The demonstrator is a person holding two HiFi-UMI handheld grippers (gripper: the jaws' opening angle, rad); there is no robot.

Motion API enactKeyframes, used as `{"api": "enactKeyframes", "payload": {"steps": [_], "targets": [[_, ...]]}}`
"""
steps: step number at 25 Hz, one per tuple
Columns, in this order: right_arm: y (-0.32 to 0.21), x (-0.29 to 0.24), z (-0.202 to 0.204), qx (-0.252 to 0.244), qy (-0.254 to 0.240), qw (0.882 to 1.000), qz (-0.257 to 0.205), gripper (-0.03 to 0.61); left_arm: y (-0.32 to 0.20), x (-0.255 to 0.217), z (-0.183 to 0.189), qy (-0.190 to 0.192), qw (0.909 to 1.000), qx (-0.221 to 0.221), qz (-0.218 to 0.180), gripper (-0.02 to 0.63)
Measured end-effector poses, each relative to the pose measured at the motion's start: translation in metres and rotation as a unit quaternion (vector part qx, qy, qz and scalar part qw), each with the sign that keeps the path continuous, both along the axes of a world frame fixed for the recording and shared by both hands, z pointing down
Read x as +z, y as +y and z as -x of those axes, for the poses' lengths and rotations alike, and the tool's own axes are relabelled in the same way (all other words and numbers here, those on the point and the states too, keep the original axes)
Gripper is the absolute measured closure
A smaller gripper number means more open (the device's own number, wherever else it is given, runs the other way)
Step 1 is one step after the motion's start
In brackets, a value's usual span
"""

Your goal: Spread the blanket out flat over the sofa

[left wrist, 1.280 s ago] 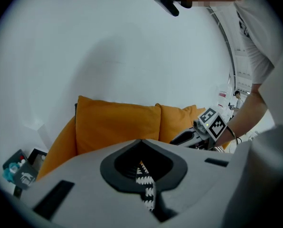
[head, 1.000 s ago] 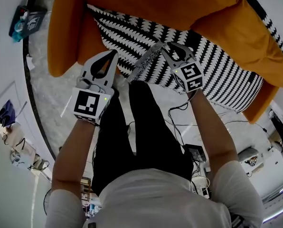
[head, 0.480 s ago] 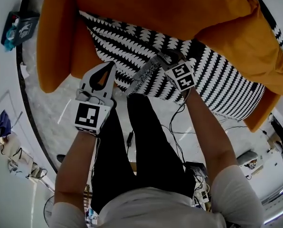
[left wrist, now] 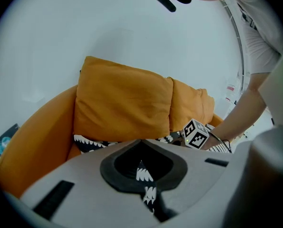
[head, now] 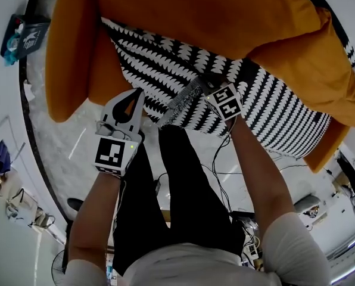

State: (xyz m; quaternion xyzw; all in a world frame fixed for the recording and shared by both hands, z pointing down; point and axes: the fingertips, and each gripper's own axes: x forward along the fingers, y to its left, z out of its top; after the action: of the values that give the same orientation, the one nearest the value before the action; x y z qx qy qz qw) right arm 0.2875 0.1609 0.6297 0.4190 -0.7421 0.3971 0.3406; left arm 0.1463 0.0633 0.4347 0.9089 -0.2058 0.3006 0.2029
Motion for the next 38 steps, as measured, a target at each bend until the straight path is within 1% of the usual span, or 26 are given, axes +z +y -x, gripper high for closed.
{"api": "enactKeyframes", "payload": {"steps": [5, 7, 10, 13, 17, 19, 23, 27, 33, 35, 38], "targets": [[0.002, -0.018, 0.008, 0.000, 0.002, 1.000, -0.003, 0.545, -0.001, -0.002, 0.010, -0.001, 0.9999, -0.013, 0.007, 0.604], [0.004, -0.031, 0.020, -0.001, -0.002, 1.000, -0.014, 0.545, 0.003, -0.004, 0.018, -0.004, 0.9998, -0.019, 0.011, 0.604], [0.010, -0.057, 0.042, -0.010, -0.010, 0.999, -0.030, 0.545, 0.007, -0.017, 0.028, 0.005, 0.9998, -0.020, -0.002, 0.604], [0.007, -0.087, 0.071, -0.022, -0.020, 0.999, -0.044, 0.545, 0.006, -0.031, 0.043, 0.010, 0.9995, -0.030, -0.004, 0.604], [0.001, -0.116, 0.122, -0.043, -0.037, 0.996, -0.063, 0.545, 0.006, -0.045, 0.072, 0.013, 0.9989, -0.044, -0.007, 0.604], [-0.001, -0.128, 0.149, -0.059, -0.044, 0.995, -0.065, 0.546, 0.008, -0.051, 0.090, 0.013, 0.9983, -0.058, -0.004, 0.604], [-0.008, -0.143, 0.213, -0.090, -0.062, 0.992, -0.069, 0.546, 0.005, -0.057, 0.137, 0.016, 0.9971, -0.074, -0.012, 0.604], [-0.007, -0.152, 0.276, -0.124, -0.074, 0.987, -0.069, 0.546, 0.008, -0.062, 0.187, 0.016, 0.9954, -0.094, -0.010, 0.604], [-0.005, -0.157, 0.370, -0.189, -0.088, 0.976, -0.069, 0.546, 0.012, -0.064, 0.259, 0.018, 0.9903, -0.137, -0.010, 0.604], [-0.008, -0.151, 0.398, -0.201, -0.082, 0.974, -0.066, 0.546, 0.012, -0.061, 0.283, 0.020, 0.9884, -0.150, -0.009, 0.604], [-0.018, -0.133, 0.429, -0.214, -0.065, 0.973, -0.057, 0.546, 0.010, -0.054, 0.314, 0.021, 0.9853, -0.169, -0.007, 0.604]]}}
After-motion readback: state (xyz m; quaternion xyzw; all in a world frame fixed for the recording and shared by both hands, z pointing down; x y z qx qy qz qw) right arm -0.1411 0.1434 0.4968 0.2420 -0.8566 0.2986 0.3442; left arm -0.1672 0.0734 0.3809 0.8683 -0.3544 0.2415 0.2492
